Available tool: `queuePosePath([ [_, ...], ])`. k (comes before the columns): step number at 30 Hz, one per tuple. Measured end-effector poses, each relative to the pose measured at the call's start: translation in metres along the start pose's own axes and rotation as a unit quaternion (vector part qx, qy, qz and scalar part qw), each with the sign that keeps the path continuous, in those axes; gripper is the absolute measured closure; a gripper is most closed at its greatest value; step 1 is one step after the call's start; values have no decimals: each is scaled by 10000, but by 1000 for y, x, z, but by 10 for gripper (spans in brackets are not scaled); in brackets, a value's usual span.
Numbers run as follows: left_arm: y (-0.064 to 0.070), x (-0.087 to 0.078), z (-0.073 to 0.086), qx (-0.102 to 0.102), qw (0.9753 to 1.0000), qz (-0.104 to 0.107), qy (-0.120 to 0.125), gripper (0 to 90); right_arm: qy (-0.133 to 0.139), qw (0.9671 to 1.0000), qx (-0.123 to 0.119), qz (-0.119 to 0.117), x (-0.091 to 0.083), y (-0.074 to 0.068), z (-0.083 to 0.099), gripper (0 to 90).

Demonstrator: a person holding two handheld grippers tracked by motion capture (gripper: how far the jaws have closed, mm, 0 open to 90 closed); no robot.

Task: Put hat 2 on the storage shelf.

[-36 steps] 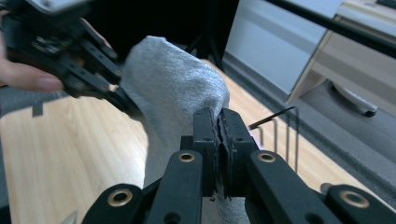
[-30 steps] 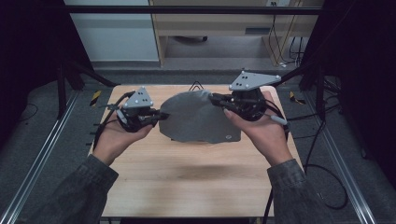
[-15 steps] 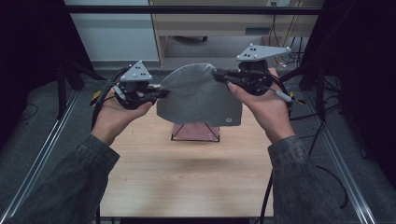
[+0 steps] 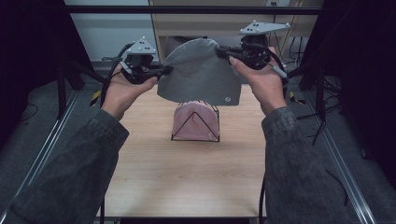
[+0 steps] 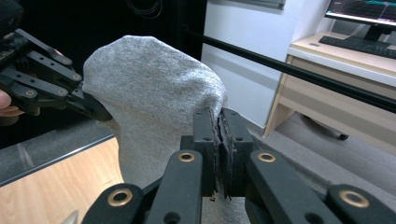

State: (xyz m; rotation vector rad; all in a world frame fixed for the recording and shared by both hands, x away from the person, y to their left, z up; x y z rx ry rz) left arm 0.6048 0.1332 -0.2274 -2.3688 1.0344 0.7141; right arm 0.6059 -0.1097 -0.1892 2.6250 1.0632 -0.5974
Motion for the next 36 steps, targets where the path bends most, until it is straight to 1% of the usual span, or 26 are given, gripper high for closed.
queuePosePath([
  [1,-3,2,-2,-37,10000,-30,33,864,0,10000,0,0,0,0,0,863],
  [3,-7,4,-3,-92,9999,-57,93,864,35,10000,52,31,4,5,-1,863],
  [4,-9,6,-4,-101,9999,-92,105,864,59,9999,79,56,8,8,-1,863],
  [6,-11,10,-4,-117,9998,-136,102,864,41,9999,94,71,10,10,-1,863],
  [12,-17,24,-4,-172,9997,-136,94,864,-49,9998,152,115,22,21,2,863],
  [14,-19,29,-3,-214,9997,-109,72,863,-82,9997,201,111,26,25,4,863],
  [15,-20,30,-3,-203,9997,-114,56,863,-151,9996,227,106,31,29,6,863],
  [18,-23,36,-2,-177,9997,-139,-9,863,-199,9995,233,117,36,33,7,862],
  [21,-28,43,-1,-236,9996,-113,-42,863,-279,9991,285,110,46,40,10,862],
  [24,-34,50,1,-252,9995,-134,-114,863,-365,9988,294,133,56,46,12,862],
  [27,-38,57,2,-278,9994,-132,-150,863,-392,9986,327,150,64,50,15,862],
  [28,-39,59,2,-302,9994,-127,-145,863,-396,9985,340,152,66,52,16,863],
  [31,-43,65,4,-279,9993,-166,-207,863,-442,9983,342,158,72,54,19,862],
  [32,-43,68,6,-316,9992,-138,-212,863,-463,9982,351,154,73,55,21,862],
  [34,-43,71,9,-308,9991,-137,-239,863,-505,9980,347,149,76,55,23,863],
  [35,-43,73,10,-336,9991,-112,-227,863,-511,9980,352,128,76,55,25,863],
  [36,-43,74,12,-309,9991,-112,-254,863,-514,9980,346,122,77,55,26,862],
])
Point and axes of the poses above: each handheld gripper's, and its own axes: x roughly forward along the jaws, z roughly out of its underside, y roughly to its right, the point moved 5 cm from there along x, roughly forward along the jaws, and after that the axes turned 12 degrees about -y, right-handed, at the moved point
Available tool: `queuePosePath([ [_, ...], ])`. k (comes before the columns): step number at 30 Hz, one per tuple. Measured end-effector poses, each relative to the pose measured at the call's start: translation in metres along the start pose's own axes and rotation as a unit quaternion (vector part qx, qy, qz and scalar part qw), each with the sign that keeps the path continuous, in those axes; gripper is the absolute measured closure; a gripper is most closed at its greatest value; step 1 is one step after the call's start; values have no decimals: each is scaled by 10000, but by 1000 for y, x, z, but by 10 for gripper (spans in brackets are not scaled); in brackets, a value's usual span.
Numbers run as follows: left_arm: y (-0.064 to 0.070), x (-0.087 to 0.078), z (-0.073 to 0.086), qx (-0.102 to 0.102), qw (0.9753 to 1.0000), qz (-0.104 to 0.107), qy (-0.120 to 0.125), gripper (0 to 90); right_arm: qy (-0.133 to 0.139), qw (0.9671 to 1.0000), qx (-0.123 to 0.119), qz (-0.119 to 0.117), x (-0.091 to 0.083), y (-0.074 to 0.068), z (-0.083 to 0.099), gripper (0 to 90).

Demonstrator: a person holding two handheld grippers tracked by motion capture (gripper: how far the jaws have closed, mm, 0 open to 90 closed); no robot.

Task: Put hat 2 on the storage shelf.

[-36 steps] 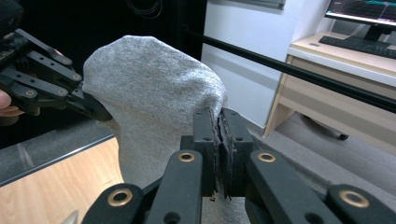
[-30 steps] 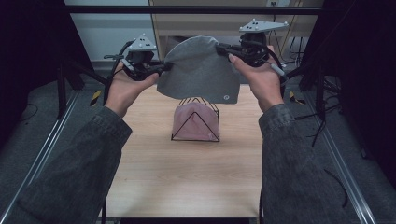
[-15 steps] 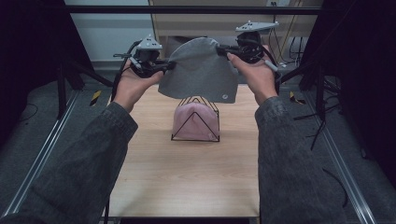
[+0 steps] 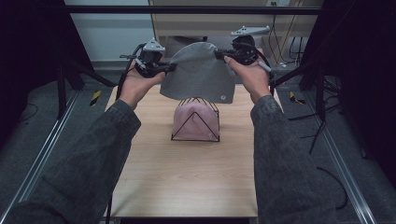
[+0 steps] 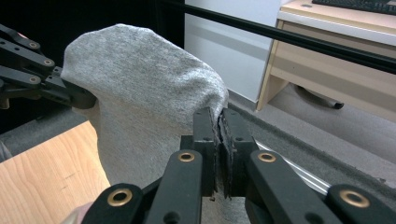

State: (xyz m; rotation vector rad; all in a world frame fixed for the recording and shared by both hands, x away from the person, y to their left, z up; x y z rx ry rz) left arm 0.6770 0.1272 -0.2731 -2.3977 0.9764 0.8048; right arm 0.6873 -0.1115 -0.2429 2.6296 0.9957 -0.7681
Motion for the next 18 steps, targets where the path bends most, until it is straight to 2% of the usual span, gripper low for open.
queuePosePath([
  [18,5,20,25,-26,9997,150,-206,863,-293,9995,-55,-114,15,-6,26,862],
])
Point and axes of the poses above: each handheld gripper's, and its own axes: x roughly forward along the jaws, z roughly out of its underside, y roughly to its right, the point moved 5 cm from there along x, roughly forward along the jaws, and after that the axes turned 12 degrees about -y, right-handed, at the moved point
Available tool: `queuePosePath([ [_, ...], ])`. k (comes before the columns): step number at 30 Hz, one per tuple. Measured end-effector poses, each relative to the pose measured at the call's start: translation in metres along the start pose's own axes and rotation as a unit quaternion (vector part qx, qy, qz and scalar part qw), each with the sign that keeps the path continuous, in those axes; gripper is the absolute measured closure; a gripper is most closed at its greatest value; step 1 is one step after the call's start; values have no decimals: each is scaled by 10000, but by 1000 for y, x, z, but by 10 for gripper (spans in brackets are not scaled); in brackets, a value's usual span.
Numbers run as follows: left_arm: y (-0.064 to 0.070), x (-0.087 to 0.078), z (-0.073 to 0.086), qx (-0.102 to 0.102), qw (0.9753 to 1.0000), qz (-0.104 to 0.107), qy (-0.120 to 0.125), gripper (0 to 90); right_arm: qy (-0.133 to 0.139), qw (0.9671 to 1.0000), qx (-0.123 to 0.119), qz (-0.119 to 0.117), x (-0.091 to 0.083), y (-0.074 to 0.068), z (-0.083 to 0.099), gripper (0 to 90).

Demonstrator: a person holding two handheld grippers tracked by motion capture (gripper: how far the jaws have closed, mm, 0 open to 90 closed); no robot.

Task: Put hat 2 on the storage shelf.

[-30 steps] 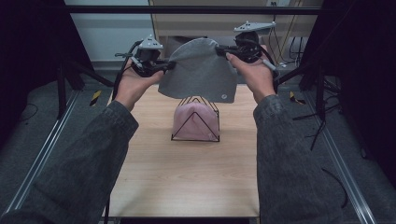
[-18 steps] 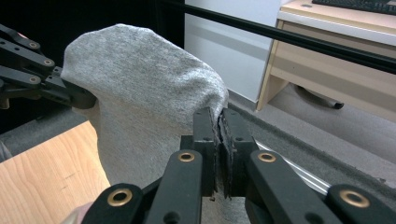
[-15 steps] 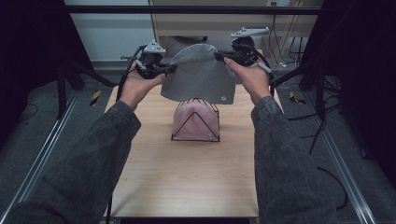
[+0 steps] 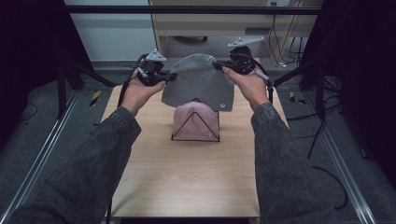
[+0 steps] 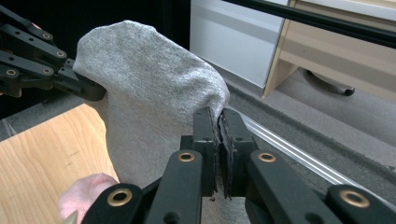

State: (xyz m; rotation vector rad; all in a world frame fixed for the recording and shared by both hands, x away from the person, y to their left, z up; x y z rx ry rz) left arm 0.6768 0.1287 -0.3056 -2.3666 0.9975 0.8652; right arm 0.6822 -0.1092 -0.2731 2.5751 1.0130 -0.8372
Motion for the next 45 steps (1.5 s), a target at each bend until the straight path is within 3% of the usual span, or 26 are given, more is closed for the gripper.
queuePosePath([
  [15,4,21,27,-91,9997,81,-218,863,-289,9995,28,-108,20,-6,25,862],
  [45,10,40,68,-233,9981,191,-537,864,-725,9971,2,-237,45,-24,55,862],
])
Point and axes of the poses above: each handheld gripper's, and its own axes: x roughly forward along the jaws, z roughly out of its underside, y roughly to its right, the point moved 5 cm from there along x, roughly forward along the jaws, and after that the axes turned 12 degrees about -y, right-handed, at the moved point
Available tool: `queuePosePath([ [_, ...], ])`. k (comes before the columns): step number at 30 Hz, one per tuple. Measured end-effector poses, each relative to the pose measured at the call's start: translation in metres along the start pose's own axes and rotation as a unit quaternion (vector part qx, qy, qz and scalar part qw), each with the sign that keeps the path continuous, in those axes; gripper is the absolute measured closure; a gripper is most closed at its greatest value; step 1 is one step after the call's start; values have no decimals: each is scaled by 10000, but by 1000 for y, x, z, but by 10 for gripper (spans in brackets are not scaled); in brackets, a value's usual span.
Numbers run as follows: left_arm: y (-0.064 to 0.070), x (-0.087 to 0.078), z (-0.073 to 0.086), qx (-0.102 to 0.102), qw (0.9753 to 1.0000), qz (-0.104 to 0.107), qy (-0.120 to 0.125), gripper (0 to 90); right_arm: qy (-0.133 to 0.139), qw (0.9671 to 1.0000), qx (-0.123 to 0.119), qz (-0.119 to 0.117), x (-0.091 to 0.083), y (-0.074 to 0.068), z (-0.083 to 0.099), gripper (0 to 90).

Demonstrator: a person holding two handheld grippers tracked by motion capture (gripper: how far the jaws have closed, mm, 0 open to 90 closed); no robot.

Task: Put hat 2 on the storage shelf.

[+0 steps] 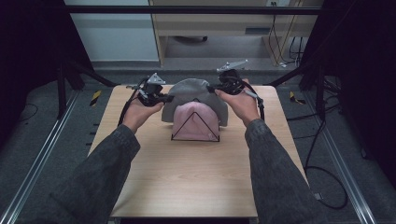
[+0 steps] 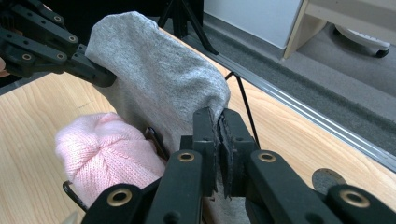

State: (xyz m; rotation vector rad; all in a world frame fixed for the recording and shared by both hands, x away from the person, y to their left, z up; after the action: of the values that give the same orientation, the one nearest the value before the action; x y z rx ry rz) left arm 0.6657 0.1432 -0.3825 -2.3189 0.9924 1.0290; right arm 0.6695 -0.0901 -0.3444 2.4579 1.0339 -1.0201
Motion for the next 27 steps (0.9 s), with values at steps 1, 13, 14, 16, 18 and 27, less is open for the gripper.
queuePosePath([
  [1,0,0,1,13,10000,-9,-19,864,-18,10000,10,-1,1,0,0,861],
  [13,2,7,9,-30,10000,18,-78,863,-143,9999,45,-21,10,0,7,861],
  [14,2,8,9,-35,10000,23,-81,863,-141,9999,64,-34,11,0,7,861],
  [16,2,9,11,-50,9999,31,-93,863,-155,9999,58,-35,12,0,9,861],
  [18,2,11,13,-69,9999,43,-107,863,-173,9998,62,-53,13,0,10,861],
  [27,0,14,20,-115,9998,64,-150,861,-223,9997,60,-82,18,-2,10,859],
])
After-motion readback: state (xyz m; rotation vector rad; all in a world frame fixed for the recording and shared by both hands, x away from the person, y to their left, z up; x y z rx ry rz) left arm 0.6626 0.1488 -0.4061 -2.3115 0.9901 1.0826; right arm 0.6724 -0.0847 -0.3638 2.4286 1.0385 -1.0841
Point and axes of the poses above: each handheld gripper's, and its own axes: x roughly forward along the jaws, z roughly out of its underside, y roughly to its right, the point moved 5 cm from there along x, roughly forward along the jaws, and after that the axes turned 12 degrees about -y, right-handed, at the moved point
